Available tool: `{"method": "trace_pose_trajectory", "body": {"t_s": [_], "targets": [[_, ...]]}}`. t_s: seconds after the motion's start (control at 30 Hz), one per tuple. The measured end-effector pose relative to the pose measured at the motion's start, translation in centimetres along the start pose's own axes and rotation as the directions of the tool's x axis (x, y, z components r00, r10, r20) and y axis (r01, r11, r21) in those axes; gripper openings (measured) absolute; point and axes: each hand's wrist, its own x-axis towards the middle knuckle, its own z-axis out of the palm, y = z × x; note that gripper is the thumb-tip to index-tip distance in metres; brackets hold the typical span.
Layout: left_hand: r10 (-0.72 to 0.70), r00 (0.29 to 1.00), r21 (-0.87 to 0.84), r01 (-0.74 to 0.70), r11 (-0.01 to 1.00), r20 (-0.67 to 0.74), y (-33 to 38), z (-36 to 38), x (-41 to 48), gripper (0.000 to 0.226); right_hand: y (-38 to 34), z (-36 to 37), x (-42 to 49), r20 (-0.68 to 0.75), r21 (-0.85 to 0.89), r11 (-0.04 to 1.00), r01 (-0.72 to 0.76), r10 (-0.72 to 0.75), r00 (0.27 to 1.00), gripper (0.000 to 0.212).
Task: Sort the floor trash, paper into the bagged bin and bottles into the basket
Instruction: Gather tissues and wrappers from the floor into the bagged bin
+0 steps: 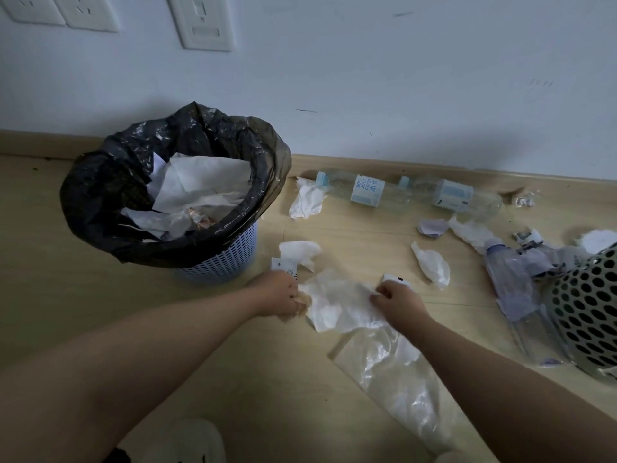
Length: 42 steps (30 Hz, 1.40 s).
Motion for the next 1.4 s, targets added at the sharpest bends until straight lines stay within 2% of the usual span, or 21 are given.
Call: {"method": "trace_pose_trajectory", "body": {"t_s": [0.1, 0.2, 0.4, 0.5, 0.7, 0.77, 0.87, 1.07, 1.17, 1.27, 1.33, 1.4], "targets": [[-0.050, 0.988, -0.246, 0.012, 0.969, -0.148, 0.5, -2.5, -0.2, 0.022, -1.1, -2.6, 0.8, -0.099, 0.170, 0.985, -0.021, 0.038, 0.994, 0.013], [-0.040, 0.979, -0.458, -0.057, 0.887, -0.199, 1.8, -4.6, -0.8, 0.034, -2.4, -4.4, 0.9, -0.146, 0.383, 0.924, -0.021, 0.082, 0.986, 0.021], [-0.009, 0.920, -0.671, -0.278, 0.687, -0.391, 5.5, -9.7, -1.9, 0.009, -7.8, -5.3, 0.2, -0.159, 0.636, 0.768, 0.076, 0.034, 0.987, 0.019], [-0.055, 0.870, -0.711, -0.363, 0.603, -0.490, 5.9, -12.4, -2.5, 0.023, -11.3, -5.3, -0.4, -0.165, 0.729, 0.672, 0.130, -0.011, 0.986, 0.022], [-0.183, 0.749, -0.709, -0.477, 0.520, -0.637, 3.5, -17.1, -5.1, 0.018, -17.8, -5.4, -1.8, -0.202, 0.858, 0.457, 0.236, -0.123, 0.972, 0.030], [-0.223, 0.719, -0.729, -0.535, 0.427, -0.658, 2.5, -18.3, -6.0, 0.017, -19.5, -5.4, -2.2, -0.201, 0.884, 0.397, 0.248, -0.157, 0.967, 0.029], [-0.255, 0.678, -0.724, -0.656, 0.213, -0.689, 1.6, -20.1, -7.4, 0.016, -21.4, -5.4, -2.5, -0.207, 0.900, 0.351, 0.259, -0.179, 0.962, 0.030], [-0.380, 0.515, -0.557, -0.830, 0.001, -0.768, 0.5, -22.7, -9.5, 0.015, -23.9, -5.3, -2.9, -0.215, 0.904, 0.329, 0.272, -0.198, 0.956, 0.029], [-0.472, 0.393, -0.453, -0.891, 0.014, -0.789, 0.0, -23.2, -10.1, 0.015, -24.8, -4.2, -3.2, -0.197, 0.903, 0.336, 0.267, -0.227, 0.954, 0.028], [-0.577, 0.223, -0.348, -0.930, 0.115, -0.786, -0.6, -23.3, -10.3, 0.019, -25.4, -2.6, -3.6, -0.132, 0.893, 0.384, 0.236, -0.277, 0.952, 0.026], [-0.611, 0.114, -0.282, -0.942, 0.185, -0.783, -1.0, -23.6, -10.6, 0.020, -25.5, -1.5, -3.8, -0.086, 0.835, 0.496, 0.237, -0.308, 0.948, 0.025], [-0.611, 0.053, -0.243, -0.941, 0.233, -0.790, -1.3, -23.9, -10.8, 0.020, -25.6, -0.5, -4.0, -0.060, 0.747, 0.612, 0.259, -0.326, 0.944, 0.025]]}}
